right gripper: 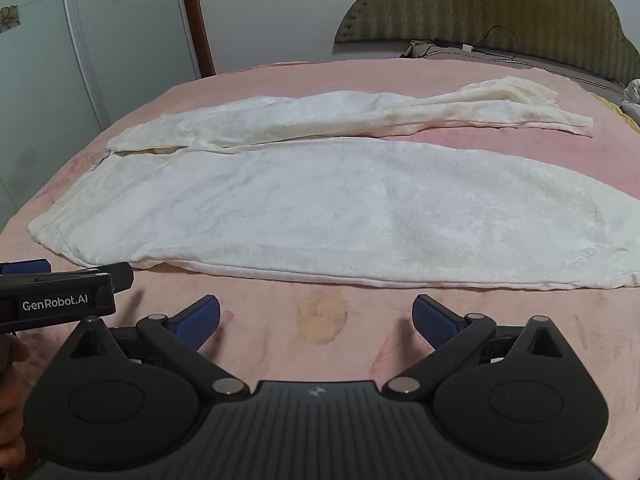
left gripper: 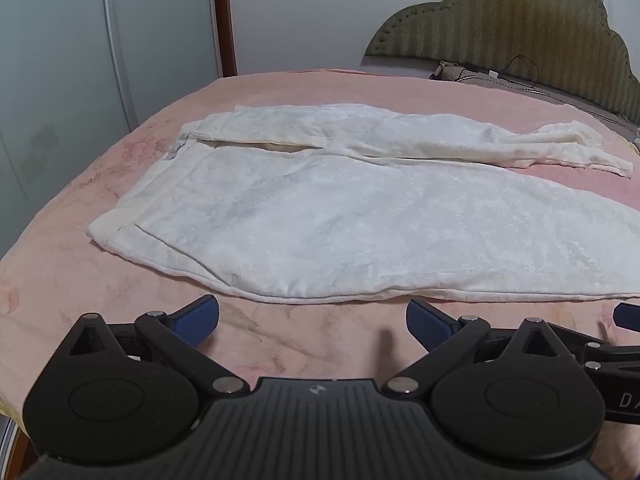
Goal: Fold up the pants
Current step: 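Move both grippers toward the white pants on the bed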
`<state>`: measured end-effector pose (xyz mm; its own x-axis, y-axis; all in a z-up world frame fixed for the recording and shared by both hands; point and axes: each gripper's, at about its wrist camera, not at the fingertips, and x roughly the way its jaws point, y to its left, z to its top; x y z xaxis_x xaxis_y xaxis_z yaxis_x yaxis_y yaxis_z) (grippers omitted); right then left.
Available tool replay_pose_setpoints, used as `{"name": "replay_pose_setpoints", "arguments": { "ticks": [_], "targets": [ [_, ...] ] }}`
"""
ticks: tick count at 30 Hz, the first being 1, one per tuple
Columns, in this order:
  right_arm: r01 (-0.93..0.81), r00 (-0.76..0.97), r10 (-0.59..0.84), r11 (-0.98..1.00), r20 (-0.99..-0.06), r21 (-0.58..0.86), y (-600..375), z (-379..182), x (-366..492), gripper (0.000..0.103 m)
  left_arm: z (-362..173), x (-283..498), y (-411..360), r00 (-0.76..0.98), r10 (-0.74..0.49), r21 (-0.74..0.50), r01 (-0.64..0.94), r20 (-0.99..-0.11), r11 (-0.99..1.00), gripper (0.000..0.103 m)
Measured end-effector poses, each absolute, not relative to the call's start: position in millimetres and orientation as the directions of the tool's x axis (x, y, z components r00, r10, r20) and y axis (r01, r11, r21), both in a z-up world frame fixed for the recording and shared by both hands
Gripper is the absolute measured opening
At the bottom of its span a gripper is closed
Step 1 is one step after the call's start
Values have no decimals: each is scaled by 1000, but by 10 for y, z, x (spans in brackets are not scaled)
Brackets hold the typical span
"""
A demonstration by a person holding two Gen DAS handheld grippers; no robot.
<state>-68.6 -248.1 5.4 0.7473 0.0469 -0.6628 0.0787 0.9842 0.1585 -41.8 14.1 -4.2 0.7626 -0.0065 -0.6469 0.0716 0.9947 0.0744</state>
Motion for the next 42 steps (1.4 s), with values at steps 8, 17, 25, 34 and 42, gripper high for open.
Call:
{"name": "replay_pose_setpoints", "arguments": {
  "ticks": [8,17,25,34,42],
  "targets": [
    [66,748,57,985,-662,159,-2455,42,-683,103,-44,-422,139,765,1,83,69,-644,994,102],
    [43,753,91,982,-652,186,-2447,42,-690,103,-35,-431,142,770,-5,85,77,-638,993,102],
    [36,775,91,982,-626,187,-2428,38,-695,103,-46,-423,133,768,-4,88,78,-640,993,102],
    [7,794,169,958,-584,286,-2455,86,-738,103,-2,-321,170,783,-8,85,78,-621,993,102],
    [-35,794,111,990,-597,137,-2386,110,-608,103,90,-44,233,796,-1,73,57,-606,996,102]
  ]
}}
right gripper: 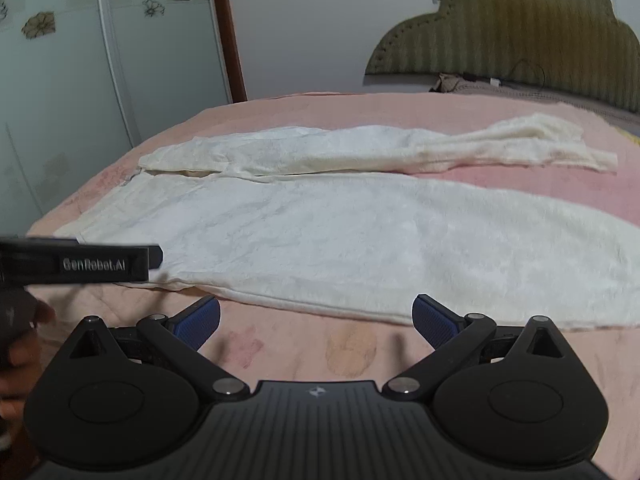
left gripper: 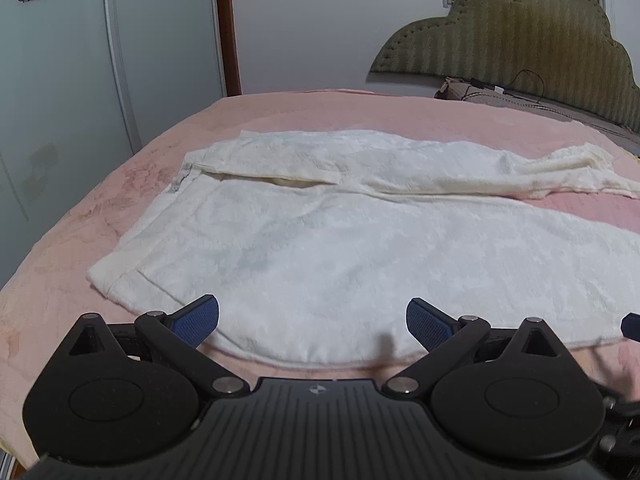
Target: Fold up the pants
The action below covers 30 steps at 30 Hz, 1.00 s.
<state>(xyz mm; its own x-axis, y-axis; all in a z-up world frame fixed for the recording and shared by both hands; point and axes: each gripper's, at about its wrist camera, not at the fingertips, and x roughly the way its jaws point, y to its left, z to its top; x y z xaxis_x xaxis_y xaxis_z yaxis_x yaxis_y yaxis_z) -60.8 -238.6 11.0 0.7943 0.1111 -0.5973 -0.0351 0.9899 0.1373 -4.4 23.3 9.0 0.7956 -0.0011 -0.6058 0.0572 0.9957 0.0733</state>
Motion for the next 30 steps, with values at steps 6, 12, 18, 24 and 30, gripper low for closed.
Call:
{"name": "replay_pose_setpoints", "arguments": {
  "ticks": [6,12,18,24,30],
  "targets": [
    [-179,824,170,983,-540,36,-2299,193,-314,103,130,276,385,814,31,48,-4,-581,999,102],
    [-256,828,197,966,-525,-40,-2268,275,302,103,36,738,510,813,104,71,-77,-574,994,102],
    [-355,762,317,934,-565,45,-2323,392,1356,103,-155,1098,592,786,135,74,-114,-603,991,102],
    [-397,749,332,918,-574,12,-2261,372,2423,103,-380,1148,613,799,127,74,-103,-588,992,103],
    [-443,722,400,894,-564,66,-2217,320,3334,98,-401,1141,605,800,125,71,-103,-587,992,103]
  ]
}}
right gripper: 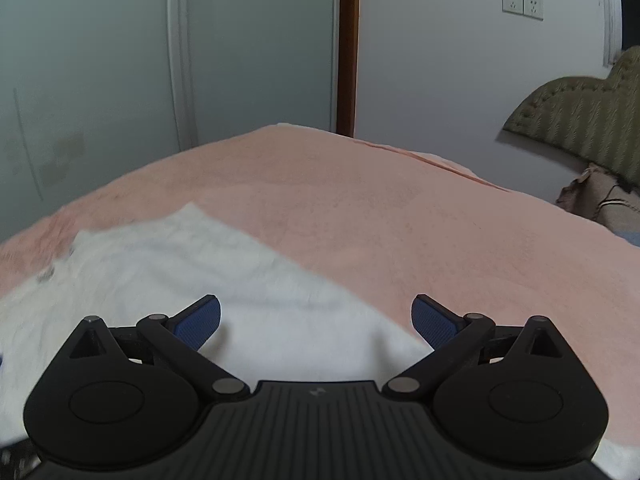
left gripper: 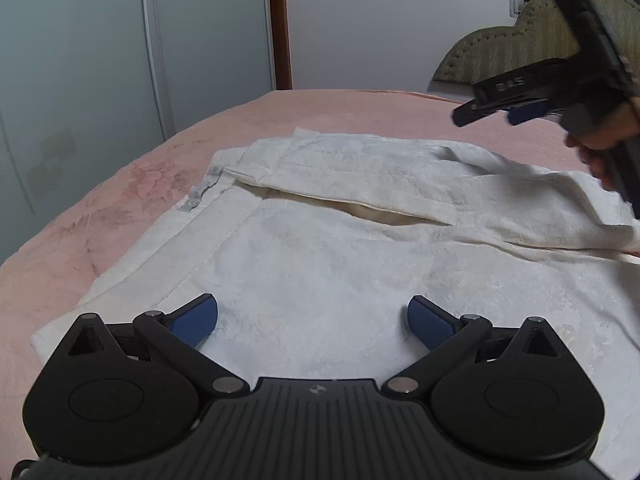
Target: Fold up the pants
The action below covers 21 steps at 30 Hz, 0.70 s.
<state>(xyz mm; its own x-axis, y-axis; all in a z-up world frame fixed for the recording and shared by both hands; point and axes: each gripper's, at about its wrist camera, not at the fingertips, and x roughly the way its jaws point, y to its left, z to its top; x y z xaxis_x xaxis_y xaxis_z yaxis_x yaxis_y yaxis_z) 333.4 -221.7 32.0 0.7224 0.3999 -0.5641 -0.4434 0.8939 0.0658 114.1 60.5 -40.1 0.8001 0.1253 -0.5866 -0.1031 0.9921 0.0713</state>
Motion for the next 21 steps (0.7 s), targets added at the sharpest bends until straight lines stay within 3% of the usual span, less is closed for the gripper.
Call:
{"name": "replay_pose_setpoints", "arguments": {
  "ticks": [3,6,9,12,15,16,21],
  "targets": [
    [-511,658,439,857,-611,66,-2117,214,3722,83,-406,1147,628,800,116,57,-102,-589,993,103],
    [-588,586,447,809,-676,24,-1954,83,4001,77,-410,1158,616,799,121,64,-103,-589,993,103],
    [-674,474,492,737,-730,59,-1855,-60,4191,75,-416,1168,621,797,129,65,-112,-590,992,103],
    [-705,439,535,703,-722,92,-1863,-48,4232,72,-415,1167,620,796,132,66,-115,-591,991,103],
    [-714,429,549,692,-717,103,-1841,-10,4163,31,-414,1167,619,795,135,66,-119,-591,991,103],
    [-715,437,540,694,-719,87,-1823,2,4113,23,-414,1168,619,795,135,66,-119,-591,991,103],
    [-703,590,442,692,-676,-161,-1552,78,3669,13,-399,1170,647,801,115,35,-117,-588,993,102]
  ]
}}
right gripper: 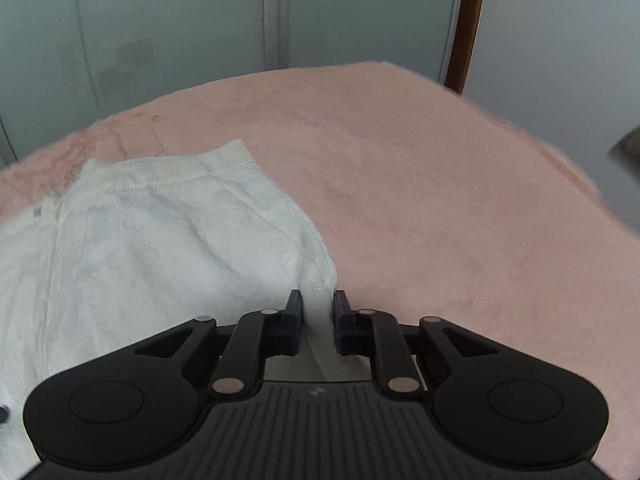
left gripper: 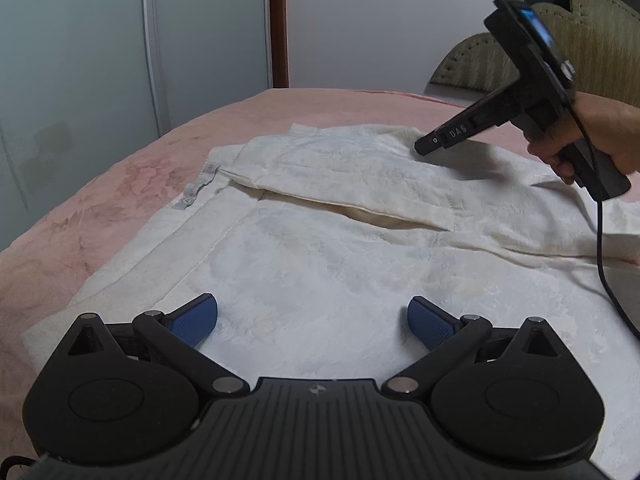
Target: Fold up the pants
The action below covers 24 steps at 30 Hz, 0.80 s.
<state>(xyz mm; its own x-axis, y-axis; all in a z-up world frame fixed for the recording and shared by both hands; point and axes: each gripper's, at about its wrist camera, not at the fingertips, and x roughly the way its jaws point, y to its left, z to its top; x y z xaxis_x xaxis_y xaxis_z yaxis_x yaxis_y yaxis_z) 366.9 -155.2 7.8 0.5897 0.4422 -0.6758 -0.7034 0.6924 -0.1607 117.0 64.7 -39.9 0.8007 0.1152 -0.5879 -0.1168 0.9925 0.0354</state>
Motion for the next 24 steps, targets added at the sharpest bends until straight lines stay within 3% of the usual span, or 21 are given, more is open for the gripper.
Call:
{"name": "replay_pose_setpoints", "arguments": {
  "ticks": [5,7,12,16,19,20,21,24],
  "targets": [
    [-645,760,386,544,-523,-537,-1283,213,2723,12,-303,1101,925,838,28,-168,-141,-544,976,100],
    [-617,787,394,483,-475,-622,-1247,221,2343,12,-197,1087,1100,849,-8,-277,-163,-528,947,100],
    [-591,798,410,389,-442,-706,-1263,74,1640,12,108,1305,1482,857,-159,-521,-142,-489,841,101],
    [-608,788,410,400,-460,-686,-1290,-47,1501,12,193,1646,1493,854,-232,-601,-113,-466,792,102],
    [-601,794,410,423,-448,-678,-1278,-67,1499,12,138,1923,1485,838,-213,-625,-182,-503,759,97],
    [-594,799,407,426,-442,-682,-1271,-74,1503,12,113,1978,1487,834,-199,-629,-208,-514,749,85],
    [-591,801,404,426,-441,-684,-1257,-84,1505,12,89,2030,1490,821,-193,-628,-237,-538,741,57],
    [-547,830,385,420,-404,-724,-1254,-123,1482,17,3,2115,1516,791,-245,-666,-255,-560,701,15]
  ]
}}
